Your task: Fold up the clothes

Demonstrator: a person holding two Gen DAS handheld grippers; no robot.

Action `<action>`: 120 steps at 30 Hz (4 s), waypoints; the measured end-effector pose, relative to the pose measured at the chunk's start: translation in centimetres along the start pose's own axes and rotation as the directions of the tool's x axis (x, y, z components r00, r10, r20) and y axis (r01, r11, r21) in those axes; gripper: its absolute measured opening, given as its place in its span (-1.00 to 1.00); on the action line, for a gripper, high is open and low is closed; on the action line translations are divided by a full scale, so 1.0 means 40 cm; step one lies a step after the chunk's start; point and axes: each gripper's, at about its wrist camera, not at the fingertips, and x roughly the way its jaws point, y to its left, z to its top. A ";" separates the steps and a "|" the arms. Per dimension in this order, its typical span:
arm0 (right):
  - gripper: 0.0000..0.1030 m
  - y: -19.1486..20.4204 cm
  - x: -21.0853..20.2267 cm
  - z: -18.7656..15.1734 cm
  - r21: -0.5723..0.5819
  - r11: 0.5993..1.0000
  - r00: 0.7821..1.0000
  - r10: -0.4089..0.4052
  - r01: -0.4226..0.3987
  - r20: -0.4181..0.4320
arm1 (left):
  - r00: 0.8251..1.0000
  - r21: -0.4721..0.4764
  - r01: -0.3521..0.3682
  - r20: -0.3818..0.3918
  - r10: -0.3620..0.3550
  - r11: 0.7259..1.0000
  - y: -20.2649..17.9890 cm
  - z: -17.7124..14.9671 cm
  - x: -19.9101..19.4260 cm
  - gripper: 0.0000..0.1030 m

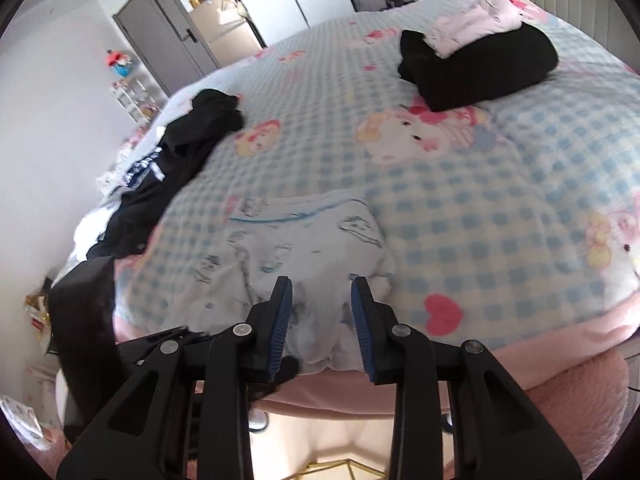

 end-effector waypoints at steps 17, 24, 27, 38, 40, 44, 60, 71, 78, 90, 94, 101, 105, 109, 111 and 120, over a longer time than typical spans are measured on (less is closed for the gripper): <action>-0.33 0.033 0.196 -0.088 -0.041 0.999 0.972 0.018 -0.029 -0.234 | 0.988 -0.282 -0.080 0.107 0.114 0.956 0.291 -0.019 -0.177 -0.27; -0.04 0.040 0.153 -0.032 -0.007 0.999 0.992 0.031 -0.032 -0.123 | 0.977 -0.298 -0.173 0.068 0.202 0.939 0.273 -0.113 -0.160 0.35; 0.28 0.044 0.168 -0.046 -0.044 0.999 0.992 -0.024 0.019 -0.123 | 0.977 -0.289 -0.195 0.027 0.211 0.937 0.282 -0.127 -0.131 0.35; -0.91 0.104 0.153 0.034 -0.123 0.987 0.991 0.091 -0.103 -0.103 | 0.966 -0.301 -0.039 0.232 0.112 0.953 0.296 -0.015 -0.283 -0.71; -0.92 0.128 0.107 0.096 -0.163 0.983 0.996 0.083 -0.086 -0.024 | 0.946 -0.319 -0.006 0.304 0.109 0.948 0.310 0.010 -0.350 -0.71; -0.92 0.162 -0.018 0.180 -0.181 0.981 0.986 0.096 -0.071 0.137 | 0.922 -0.374 0.033 0.368 0.116 0.927 0.340 0.019 -0.442 -0.70; -0.39 0.057 0.116 -0.052 -0.095 0.994 0.975 0.030 -0.052 -0.221 | 0.992 -0.350 -0.012 0.113 0.055 0.937 0.322 -0.155 -0.253 -0.03; -0.41 0.117 0.198 -0.068 -0.198 0.976 0.958 0.025 -0.085 -0.286 | 0.999 -0.219 0.038 -0.017 -0.043 0.975 0.195 -0.125 -0.089 -0.16; -0.41 0.148 0.175 0.003 -0.237 0.969 0.984 0.035 -0.076 -0.173 | 1.000 -0.199 0.002 0.025 0.003 0.980 0.195 -0.088 -0.083 -0.16; -0.41 0.189 0.199 0.079 -0.248 0.969 0.994 -0.014 -0.014 -0.112 | 0.979 -0.243 -0.123 0.126 0.158 0.962 0.299 0.073 -0.092 -0.16; -0.40 0.190 0.171 0.094 -0.249 0.968 0.996 -0.042 0.021 -0.078 | 0.959 -0.334 -0.132 0.195 0.205 0.933 0.345 0.119 -0.124 -0.12; -0.39 0.139 0.200 0.045 -0.244 0.968 0.981 -0.102 0.060 -0.163 | 0.974 -0.316 -0.111 0.155 0.166 0.942 0.315 0.071 -0.113 -0.12; -0.39 0.125 0.191 0.004 -0.232 0.971 0.978 -0.105 0.062 -0.178 | 0.975 -0.369 -0.096 0.151 0.161 0.925 0.341 0.033 -0.131 -0.12; -0.35 0.073 0.162 -0.029 -0.152 0.982 0.978 -0.136 0.112 -0.157 | 0.953 -0.455 -0.101 0.211 0.218 0.885 0.391 0.007 -0.186 -0.05; -0.31 0.055 0.177 -0.042 -0.146 0.981 0.969 -0.154 0.127 -0.191 | 0.968 -0.443 -0.101 0.162 0.190 0.891 0.400 -0.001 -0.180 -0.04; -0.27 0.088 0.265 -0.032 -0.202 0.979 0.963 -0.093 0.041 -0.255 | 0.987 -0.357 -0.146 0.010 0.160 0.923 0.336 -0.100 -0.098 -0.02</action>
